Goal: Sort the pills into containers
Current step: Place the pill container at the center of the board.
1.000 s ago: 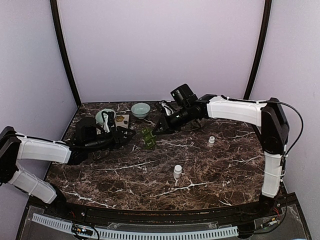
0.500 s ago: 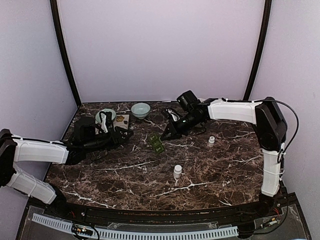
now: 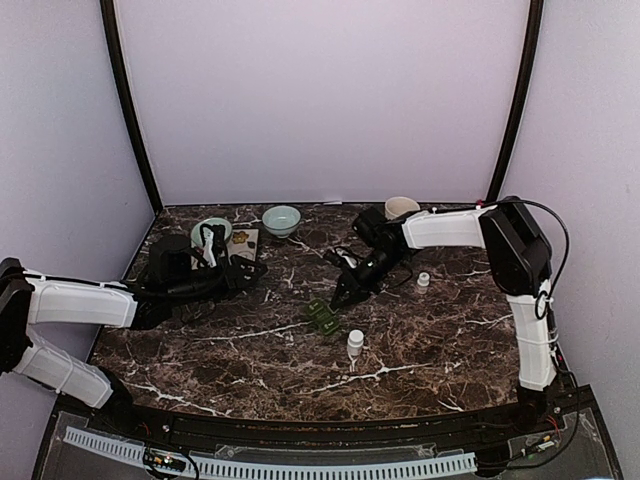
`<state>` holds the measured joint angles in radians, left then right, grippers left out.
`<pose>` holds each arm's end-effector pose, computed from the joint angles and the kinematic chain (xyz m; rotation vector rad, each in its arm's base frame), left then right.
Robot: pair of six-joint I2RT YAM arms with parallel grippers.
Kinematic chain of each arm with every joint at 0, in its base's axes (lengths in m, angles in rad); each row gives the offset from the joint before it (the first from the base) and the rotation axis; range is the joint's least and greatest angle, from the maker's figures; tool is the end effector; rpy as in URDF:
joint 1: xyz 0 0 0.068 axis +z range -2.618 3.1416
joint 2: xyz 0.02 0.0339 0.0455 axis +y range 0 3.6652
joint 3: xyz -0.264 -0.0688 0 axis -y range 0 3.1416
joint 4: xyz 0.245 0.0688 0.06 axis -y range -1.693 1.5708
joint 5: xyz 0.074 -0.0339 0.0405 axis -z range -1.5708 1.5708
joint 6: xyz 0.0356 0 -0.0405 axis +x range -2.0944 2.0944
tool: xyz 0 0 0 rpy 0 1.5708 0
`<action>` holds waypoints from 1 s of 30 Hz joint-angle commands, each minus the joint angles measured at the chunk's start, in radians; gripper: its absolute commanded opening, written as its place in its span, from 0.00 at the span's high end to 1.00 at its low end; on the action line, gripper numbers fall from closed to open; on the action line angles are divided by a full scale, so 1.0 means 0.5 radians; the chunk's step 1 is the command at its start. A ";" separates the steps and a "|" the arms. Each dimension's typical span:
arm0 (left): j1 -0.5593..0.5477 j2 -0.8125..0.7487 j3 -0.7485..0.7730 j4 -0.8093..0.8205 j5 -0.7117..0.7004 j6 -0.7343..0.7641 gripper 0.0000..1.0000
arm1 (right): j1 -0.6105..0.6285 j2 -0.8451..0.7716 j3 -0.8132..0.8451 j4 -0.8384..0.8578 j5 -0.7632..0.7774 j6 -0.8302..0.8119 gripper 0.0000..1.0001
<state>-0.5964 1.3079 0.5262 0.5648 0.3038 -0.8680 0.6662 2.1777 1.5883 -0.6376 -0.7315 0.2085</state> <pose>0.2199 -0.1621 0.2152 -0.0265 1.9807 -1.2800 0.3324 0.2915 0.1494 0.8405 -2.7636 -1.2119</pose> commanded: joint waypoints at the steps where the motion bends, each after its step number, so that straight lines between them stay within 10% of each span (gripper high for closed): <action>1: 0.008 -0.040 -0.010 -0.023 0.036 0.047 0.52 | -0.040 0.059 0.103 -0.087 0.075 -0.105 0.93; 15: 0.004 -0.011 -0.024 0.013 0.049 0.029 0.52 | -0.065 0.037 0.145 -0.094 0.277 -0.123 0.64; 30: 0.005 0.030 -0.006 0.024 0.053 0.042 0.52 | -0.068 -0.221 0.192 -0.075 0.502 -0.104 0.57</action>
<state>-0.5964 1.3209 0.5262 0.5659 0.3210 -0.8661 0.6395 2.1483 1.6459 -0.6895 -0.5259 0.1547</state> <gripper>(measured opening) 0.478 0.420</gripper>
